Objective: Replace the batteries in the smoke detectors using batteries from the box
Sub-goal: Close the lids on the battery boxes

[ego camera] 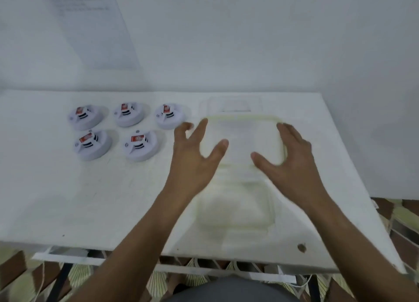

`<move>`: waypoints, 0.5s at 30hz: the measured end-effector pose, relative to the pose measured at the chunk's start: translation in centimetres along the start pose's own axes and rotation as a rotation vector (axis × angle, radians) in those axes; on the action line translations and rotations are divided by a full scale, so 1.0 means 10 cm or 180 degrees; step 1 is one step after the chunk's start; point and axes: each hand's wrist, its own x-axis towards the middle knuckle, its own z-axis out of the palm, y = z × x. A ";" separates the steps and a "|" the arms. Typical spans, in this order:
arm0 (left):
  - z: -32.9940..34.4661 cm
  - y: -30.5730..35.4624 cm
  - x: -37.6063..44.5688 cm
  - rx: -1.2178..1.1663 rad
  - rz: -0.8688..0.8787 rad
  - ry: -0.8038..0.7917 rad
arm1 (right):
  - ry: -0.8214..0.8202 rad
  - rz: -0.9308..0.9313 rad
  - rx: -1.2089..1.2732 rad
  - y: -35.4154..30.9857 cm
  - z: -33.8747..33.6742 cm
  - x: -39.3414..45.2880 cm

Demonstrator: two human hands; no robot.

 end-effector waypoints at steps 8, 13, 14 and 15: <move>0.30 0.01 1.43 -0.0296 -0.0194 -0.0476 | -0.0071 0.0296 0.0421 0.14 0.22 1.34; 0.51 -0.08 1.71 0.0103 -0.0320 -0.0519 | -0.0152 0.0424 0.0284 0.27 0.43 1.65; 0.54 -0.09 1.75 0.0179 -0.0344 -0.0533 | -0.0132 0.0465 0.0327 0.29 0.45 1.69; 0.56 -0.11 1.78 0.0160 -0.0378 -0.0563 | -0.0133 0.0511 0.0375 0.30 0.46 1.72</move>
